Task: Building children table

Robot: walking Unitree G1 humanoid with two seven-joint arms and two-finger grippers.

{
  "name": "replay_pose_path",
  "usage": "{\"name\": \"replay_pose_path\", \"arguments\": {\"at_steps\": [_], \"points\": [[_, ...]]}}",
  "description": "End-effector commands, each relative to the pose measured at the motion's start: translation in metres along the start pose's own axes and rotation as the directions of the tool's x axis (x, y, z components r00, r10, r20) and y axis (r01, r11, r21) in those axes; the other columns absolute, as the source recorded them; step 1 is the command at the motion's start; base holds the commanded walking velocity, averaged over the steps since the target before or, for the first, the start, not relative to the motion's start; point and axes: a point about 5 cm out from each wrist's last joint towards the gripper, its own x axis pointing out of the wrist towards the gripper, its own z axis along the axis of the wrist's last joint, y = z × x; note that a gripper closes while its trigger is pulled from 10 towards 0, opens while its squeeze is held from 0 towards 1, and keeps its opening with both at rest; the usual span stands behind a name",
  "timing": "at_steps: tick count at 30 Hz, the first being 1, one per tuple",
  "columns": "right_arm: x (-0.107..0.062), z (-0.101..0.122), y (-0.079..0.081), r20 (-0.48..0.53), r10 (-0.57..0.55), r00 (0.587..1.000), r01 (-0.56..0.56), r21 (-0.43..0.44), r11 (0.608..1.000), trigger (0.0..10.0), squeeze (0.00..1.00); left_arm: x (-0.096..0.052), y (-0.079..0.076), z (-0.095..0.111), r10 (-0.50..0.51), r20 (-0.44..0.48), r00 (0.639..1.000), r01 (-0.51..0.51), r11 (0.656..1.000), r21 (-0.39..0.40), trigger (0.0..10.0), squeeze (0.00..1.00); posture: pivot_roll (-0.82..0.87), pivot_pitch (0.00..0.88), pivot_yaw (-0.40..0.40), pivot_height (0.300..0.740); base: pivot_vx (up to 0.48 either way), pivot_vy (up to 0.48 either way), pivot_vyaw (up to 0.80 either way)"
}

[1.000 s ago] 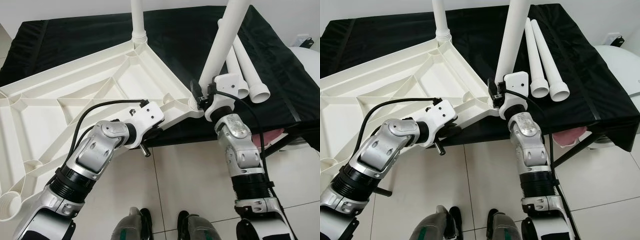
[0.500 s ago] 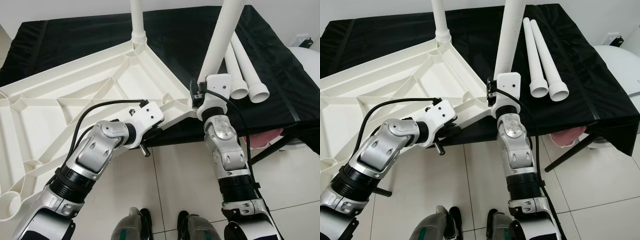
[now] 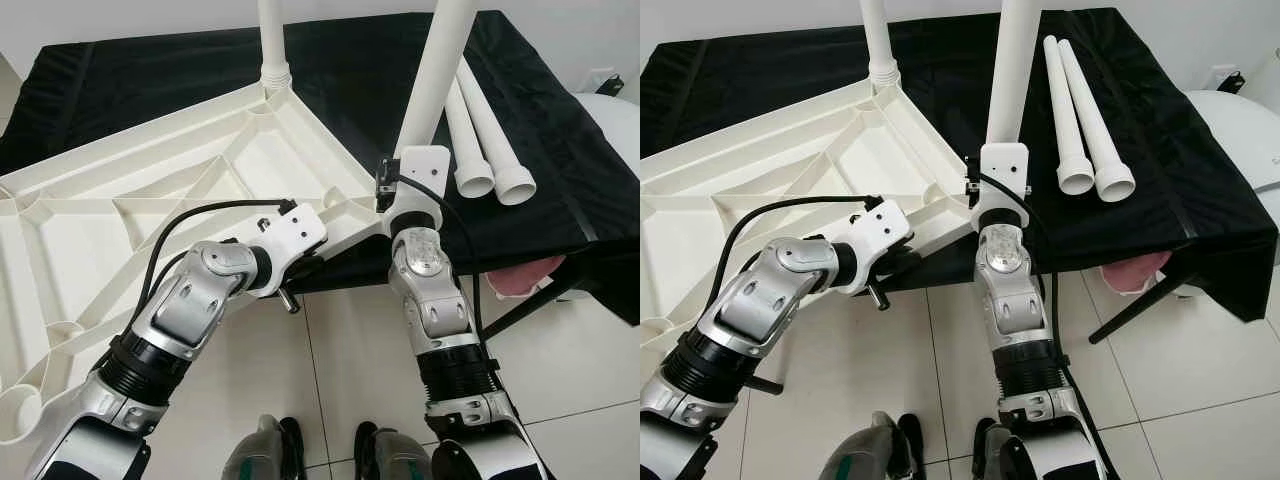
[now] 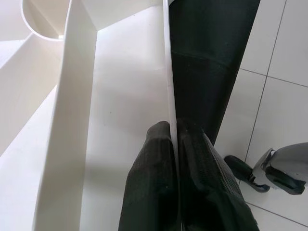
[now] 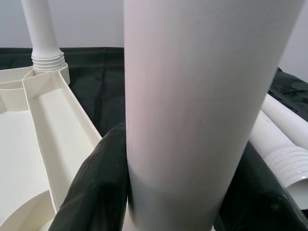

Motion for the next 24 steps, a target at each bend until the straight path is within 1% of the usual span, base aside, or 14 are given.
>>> {"name": "replay_pose_path", "arguments": {"at_steps": [1,9,17,18,19,20,21,22,23,24], "points": [[-0.006,-0.006,0.005,-0.016,-0.012,1.000,0.012,0.002,1.000,10.0,0.00,0.001,-0.002,-0.001,0.011,-0.007,1.000,-0.011,1.000,0.014,10.0,0.00,-0.07,0.186,0.029,0.740,0.000,0.000,0.00],[-0.012,-0.011,-0.003,-0.026,-0.087,0.996,0.088,0.017,0.996,10.0,0.00,0.001,-0.002,-0.001,0.011,-0.009,1.000,-0.011,1.000,0.016,10.0,0.00,-0.07,0.189,0.034,0.740,0.000,0.000,0.00],[-0.014,-0.013,-0.007,-0.032,-0.117,0.993,0.118,0.031,0.992,10.0,0.00,0.000,0.000,-0.001,0.012,-0.010,1.000,-0.012,1.000,0.019,10.0,0.00,-0.07,0.181,0.035,0.740,0.000,0.000,0.00],[-0.014,-0.013,-0.007,-0.032,-0.117,0.993,0.118,0.034,0.992,10.0,0.06,0.000,-0.001,-0.001,0.011,-0.009,1.000,-0.011,1.000,0.020,10.0,0.00,-0.07,0.181,0.035,0.740,0.000,0.000,0.00],[-0.014,-0.013,-0.007,-0.032,-0.117,0.993,0.118,0.034,0.992,10.0,0.06,0.000,-0.001,-0.001,0.011,-0.009,1.000,-0.011,1.000,0.020,10.0,0.00,-0.07,0.181,0.035,0.740,0.000,0.000,0.00],[-0.013,-0.013,-0.007,-0.032,-0.114,0.993,0.115,0.037,0.993,10.0,0.50,0.001,-0.001,-0.001,0.011,-0.009,1.000,-0.011,1.000,0.021,10.0,0.00,-0.07,0.177,0.037,0.740,0.000,0.000,0.00],[-0.013,-0.013,-0.007,-0.032,-0.114,0.993,0.115,0.037,0.993,10.0,0.50,0.001,-0.001,-0.001,0.011,-0.009,1.000,-0.011,1.000,0.021,10.0,0.00,-0.07,0.177,0.037,0.740,0.000,0.000,0.00],[-0.013,-0.013,-0.007,-0.030,-0.112,0.993,0.113,0.038,0.993,10.0,1.00,0.001,-0.001,-0.001,0.011,-0.009,1.000,-0.010,1.000,0.022,10.0,0.00,-0.07,0.175,0.037,0.740,0.000,0.000,0.00],[-0.012,-0.013,-0.006,-0.026,-0.100,0.995,0.101,0.036,0.994,10.0,0.68,0.001,0.000,-0.001,0.011,-0.009,1.000,-0.010,1.000,0.023,10.0,0.00,-0.07,0.173,0.038,0.740,0.000,0.000,0.00],[-0.011,-0.012,-0.006,-0.024,-0.092,0.995,0.093,0.035,0.995,10.0,0.68,0.001,0.000,-0.001,0.011,-0.009,1.000,-0.010,1.000,0.023,10.0,0.00,-0.07,0.173,0.038,0.740,0.000,0.000,0.00]]}}
